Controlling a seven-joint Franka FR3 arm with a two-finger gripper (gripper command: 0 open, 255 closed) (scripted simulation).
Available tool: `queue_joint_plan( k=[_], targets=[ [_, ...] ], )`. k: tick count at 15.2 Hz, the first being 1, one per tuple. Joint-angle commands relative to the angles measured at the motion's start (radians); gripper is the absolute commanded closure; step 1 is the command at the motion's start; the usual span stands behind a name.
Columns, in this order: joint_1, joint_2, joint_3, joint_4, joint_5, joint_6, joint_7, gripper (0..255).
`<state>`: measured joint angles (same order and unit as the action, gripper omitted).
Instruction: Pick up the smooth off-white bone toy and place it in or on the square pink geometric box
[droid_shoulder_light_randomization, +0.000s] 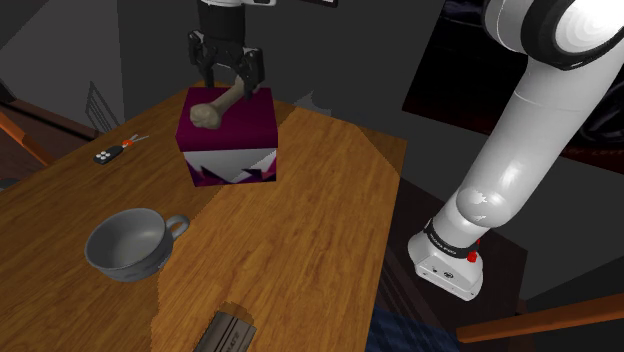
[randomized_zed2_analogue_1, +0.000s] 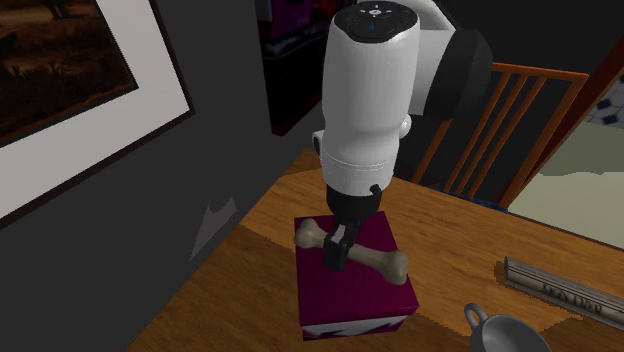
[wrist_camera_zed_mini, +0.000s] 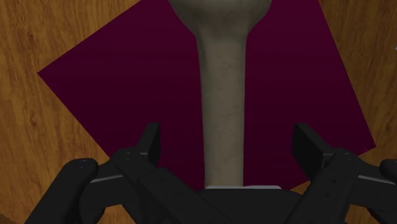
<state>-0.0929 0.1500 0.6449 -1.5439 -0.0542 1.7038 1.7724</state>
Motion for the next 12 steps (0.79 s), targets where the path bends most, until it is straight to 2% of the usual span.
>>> queue_joint_plan(
  k=[1,4,12],
  targets=[
    [0.003,0.005,0.001,0.040,-0.003,-0.035,0.002,0],
    [0.017,0.032,0.005,0.165,-0.020,-0.139,0.010,0],
    [0.017,0.032,0.004,0.165,-0.020,-0.139,0.010,0]
  ],
)
